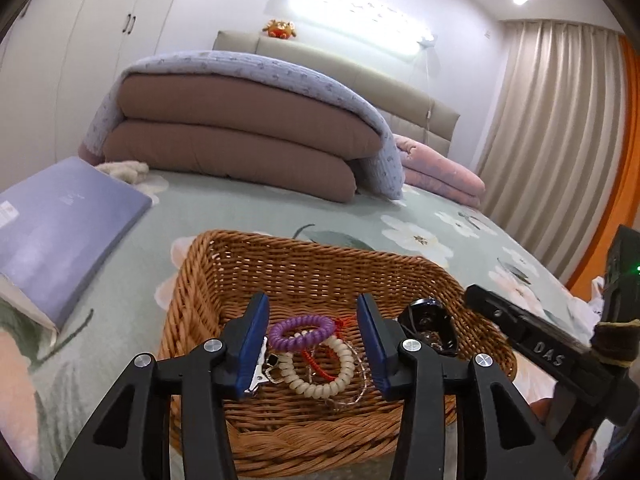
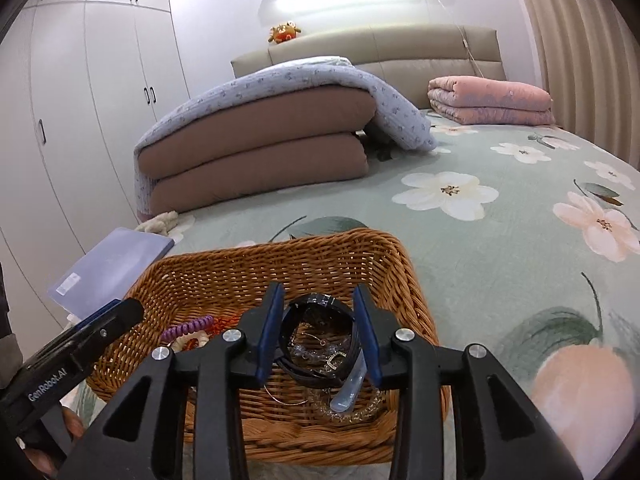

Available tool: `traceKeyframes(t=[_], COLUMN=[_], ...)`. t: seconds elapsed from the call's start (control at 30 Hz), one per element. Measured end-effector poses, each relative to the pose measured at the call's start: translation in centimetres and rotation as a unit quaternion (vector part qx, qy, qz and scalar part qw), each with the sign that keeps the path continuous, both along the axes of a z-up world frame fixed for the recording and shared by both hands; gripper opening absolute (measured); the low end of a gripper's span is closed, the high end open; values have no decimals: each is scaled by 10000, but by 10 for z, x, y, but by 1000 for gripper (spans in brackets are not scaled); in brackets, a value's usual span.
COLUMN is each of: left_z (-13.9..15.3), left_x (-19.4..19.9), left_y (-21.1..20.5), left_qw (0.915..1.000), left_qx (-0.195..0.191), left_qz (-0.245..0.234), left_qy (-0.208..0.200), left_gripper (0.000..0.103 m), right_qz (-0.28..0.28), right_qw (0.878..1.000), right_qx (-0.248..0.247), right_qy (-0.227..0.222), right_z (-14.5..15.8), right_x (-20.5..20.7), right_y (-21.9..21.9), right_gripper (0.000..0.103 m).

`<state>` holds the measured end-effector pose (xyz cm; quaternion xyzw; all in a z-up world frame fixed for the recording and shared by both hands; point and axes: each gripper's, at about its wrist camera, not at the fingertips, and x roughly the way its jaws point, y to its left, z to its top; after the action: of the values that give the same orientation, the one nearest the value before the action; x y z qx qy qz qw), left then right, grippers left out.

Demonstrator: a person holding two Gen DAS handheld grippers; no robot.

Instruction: Organize jewelry

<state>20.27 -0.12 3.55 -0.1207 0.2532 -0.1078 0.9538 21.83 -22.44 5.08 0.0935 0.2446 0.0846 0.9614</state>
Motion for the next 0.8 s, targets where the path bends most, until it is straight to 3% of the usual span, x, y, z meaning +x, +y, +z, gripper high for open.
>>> traceKeyframes(t=[0.17, 0.33, 0.4, 0.5, 0.57, 0.63, 0.7, 0.8], left_z=[8, 29, 30, 20, 7, -3, -13, -14], left_x=[-19, -55, -77, -120, -146, -163, -174, -173], left_y=[-2, -5, -8, -14, -15, -12, -11, -14], left_qw=[9998, 9996, 9996, 9988, 9980, 9985, 9986, 9974], left_qx=[73, -20, 46, 416, 587, 494, 432, 640], left_qz=[77, 17, -16, -37, 40, 57, 158, 214], left_qy=[-180, -286, -278, -244, -212, -231, -274, -262], left_gripper=[47, 47, 48, 61, 62, 62, 62, 62], right_qz=[-83, 30, 105, 101, 55, -8, 59, -25], right_qw=[9990, 9992, 9991, 9987, 9977, 9966, 9953, 9926], right_qx=[-92, -37, -67, -280, -420, -558, -742, -1003], right_qy=[-422, -404, -405, -402, -529, -608, -624, -683], right_z=[16, 31, 29, 14, 2, -5, -5, -9], right_x=[-26, -72, -102, -146, -173, -185, -186, -187], right_y=[3, 8, 7, 7, 10, 16, 25, 33], right_gripper=[39, 39, 46, 56, 64, 68, 69, 69])
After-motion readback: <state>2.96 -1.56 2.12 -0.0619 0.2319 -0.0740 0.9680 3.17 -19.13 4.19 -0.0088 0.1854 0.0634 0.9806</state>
